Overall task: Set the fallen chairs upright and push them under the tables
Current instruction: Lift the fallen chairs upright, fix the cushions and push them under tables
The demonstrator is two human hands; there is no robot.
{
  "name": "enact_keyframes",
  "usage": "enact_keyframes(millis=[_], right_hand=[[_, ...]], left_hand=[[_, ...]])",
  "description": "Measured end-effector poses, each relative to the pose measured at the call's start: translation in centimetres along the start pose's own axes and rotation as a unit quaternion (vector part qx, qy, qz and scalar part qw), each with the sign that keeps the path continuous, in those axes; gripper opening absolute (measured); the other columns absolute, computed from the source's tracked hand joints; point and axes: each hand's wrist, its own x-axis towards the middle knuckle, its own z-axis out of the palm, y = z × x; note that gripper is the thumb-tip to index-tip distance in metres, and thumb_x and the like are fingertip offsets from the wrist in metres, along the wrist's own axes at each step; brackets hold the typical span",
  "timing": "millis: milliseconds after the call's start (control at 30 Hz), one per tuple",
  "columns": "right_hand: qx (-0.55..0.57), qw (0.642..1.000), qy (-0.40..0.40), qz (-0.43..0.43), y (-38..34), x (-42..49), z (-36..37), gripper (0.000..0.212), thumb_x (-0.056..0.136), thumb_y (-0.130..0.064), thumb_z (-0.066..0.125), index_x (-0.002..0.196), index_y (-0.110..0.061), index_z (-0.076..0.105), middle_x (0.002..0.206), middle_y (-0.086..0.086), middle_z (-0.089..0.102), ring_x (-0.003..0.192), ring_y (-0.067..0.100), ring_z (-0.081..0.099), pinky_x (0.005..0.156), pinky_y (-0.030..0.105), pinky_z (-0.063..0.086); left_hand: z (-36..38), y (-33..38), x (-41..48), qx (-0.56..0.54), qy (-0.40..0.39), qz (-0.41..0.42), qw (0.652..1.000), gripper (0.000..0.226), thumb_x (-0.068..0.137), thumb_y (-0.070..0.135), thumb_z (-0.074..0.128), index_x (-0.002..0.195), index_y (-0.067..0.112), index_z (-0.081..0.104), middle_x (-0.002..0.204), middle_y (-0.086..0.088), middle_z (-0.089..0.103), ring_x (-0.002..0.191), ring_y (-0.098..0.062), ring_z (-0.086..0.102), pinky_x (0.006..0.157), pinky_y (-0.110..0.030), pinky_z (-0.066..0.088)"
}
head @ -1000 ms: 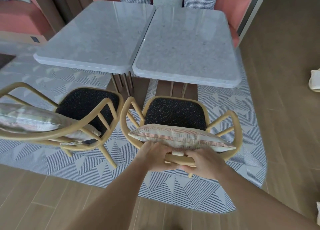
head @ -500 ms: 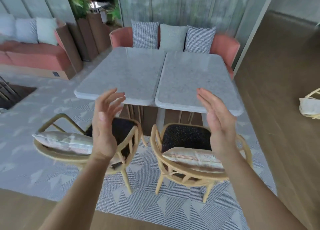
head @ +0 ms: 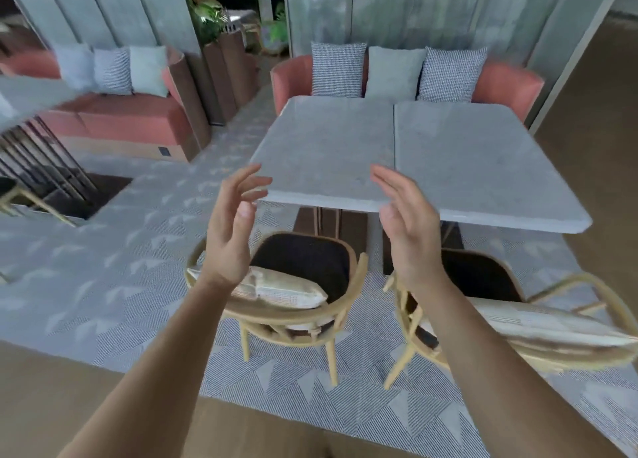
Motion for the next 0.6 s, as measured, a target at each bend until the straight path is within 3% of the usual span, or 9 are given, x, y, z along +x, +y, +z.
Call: enact_keyframes(millis=[67,133,200,267,333,400,467,533,600], right_hand=[[-0.030,0.998,-0.003,0.049,3.9,-0.8,3.2,0.041,0.098,-0.056,0.057,0.132,-0.033,0.062,0.133,-0.015,0.070,0.130,0.008,0.063,0.113,0.035,0.050],[-0.081,0.989,-0.037,0.116,8.4,-2.4,6.8,0.038,0.093,-0.054,0.061,0.119,-0.027,0.070,0.112,-0.012,0.076,0.110,0.007,0.071,0.100,0.036,0.056],[-0.135,0.959,-0.135,0.212,11.8,-5.1,10.3,0.054,0.086,-0.066,0.060,0.114,-0.021,0.071,0.103,-0.010,0.075,0.099,0.005,0.070,0.090,0.036,0.057],[-0.190,0.893,-0.282,0.294,14.5,-7.6,13.3,0.066,0.084,-0.075,0.060,0.124,-0.023,0.069,0.112,-0.012,0.071,0.100,0.007,0.068,0.088,0.036,0.056],[-0.284,0.827,-0.388,0.292,16.7,-9.6,15.8,0.062,0.091,-0.067,0.066,0.136,-0.025,0.064,0.129,-0.003,0.067,0.119,0.018,0.063,0.103,0.043,0.052],[-0.358,0.793,-0.418,0.260,18.3,-10.8,18.2,0.058,0.093,-0.062,0.067,0.139,-0.026,0.061,0.139,0.004,0.062,0.135,0.025,0.051,0.112,0.044,0.041],[-0.409,0.763,-0.438,0.243,19.4,-11.0,20.4,0.056,0.094,-0.057,0.065,0.138,-0.022,0.059,0.132,0.008,0.066,0.127,0.030,0.058,0.106,0.045,0.044],[-0.458,0.721,-0.460,0.241,20.4,-10.6,22.5,0.045,0.100,-0.047,0.060,0.132,-0.016,0.061,0.119,0.011,0.072,0.110,0.033,0.069,0.093,0.045,0.051],[-0.482,0.691,-0.484,0.238,21.3,-10.0,23.4,0.033,0.101,-0.037,0.059,0.122,-0.013,0.066,0.102,0.009,0.074,0.095,0.033,0.071,0.088,0.047,0.054]], left_hand=[[-1.4,-4.6,-0.8,0.053,-0.033,-0.036,0.997,0.063,0.101,0.070,0.041,0.143,0.024,0.053,0.127,-0.004,0.068,0.119,-0.027,0.066,0.102,-0.046,0.053],[-3.0,-9.7,-1.7,0.147,-0.145,-0.098,0.974,0.055,0.095,0.070,0.050,0.134,0.032,0.060,0.117,0.006,0.070,0.110,-0.017,0.069,0.098,-0.050,0.056],[-4.2,-14.3,-3.3,0.296,-0.318,-0.143,0.889,0.058,0.086,0.079,0.055,0.124,0.037,0.067,0.115,0.012,0.070,0.106,-0.010,0.067,0.098,-0.048,0.056],[-5.3,-18.4,-5.1,0.379,-0.461,-0.186,0.780,0.059,0.081,0.082,0.060,0.123,0.042,0.069,0.128,0.014,0.068,0.115,-0.007,0.061,0.107,-0.046,0.051],[-6.5,-21.5,-6.5,0.413,-0.550,-0.202,0.698,0.068,0.080,0.079,0.068,0.141,0.051,0.056,0.143,0.018,0.060,0.131,-0.010,0.055,0.115,-0.046,0.043],[-7.4,-24.3,-7.1,0.447,-0.595,-0.177,0.644,0.075,0.086,0.070,0.071,0.152,0.050,0.044,0.153,0.017,0.052,0.144,-0.016,0.048,0.120,-0.047,0.038],[-7.3,-26.2,-6.9,0.441,-0.605,-0.149,0.646,0.053,0.093,0.059,0.067,0.142,0.043,0.055,0.141,0.013,0.062,0.138,-0.018,0.055,0.113,-0.044,0.045],[-6.9,-27.7,-6.5,0.436,-0.628,-0.113,0.635,0.034,0.091,0.055,0.063,0.119,0.036,0.067,0.121,0.012,0.071,0.121,-0.017,0.064,0.101,-0.039,0.051],[-6.5,-29.0,-6.6,0.435,-0.652,-0.079,0.616,0.034,0.089,0.057,0.060,0.112,0.033,0.069,0.114,0.010,0.075,0.111,-0.017,0.068,0.100,-0.039,0.050]])
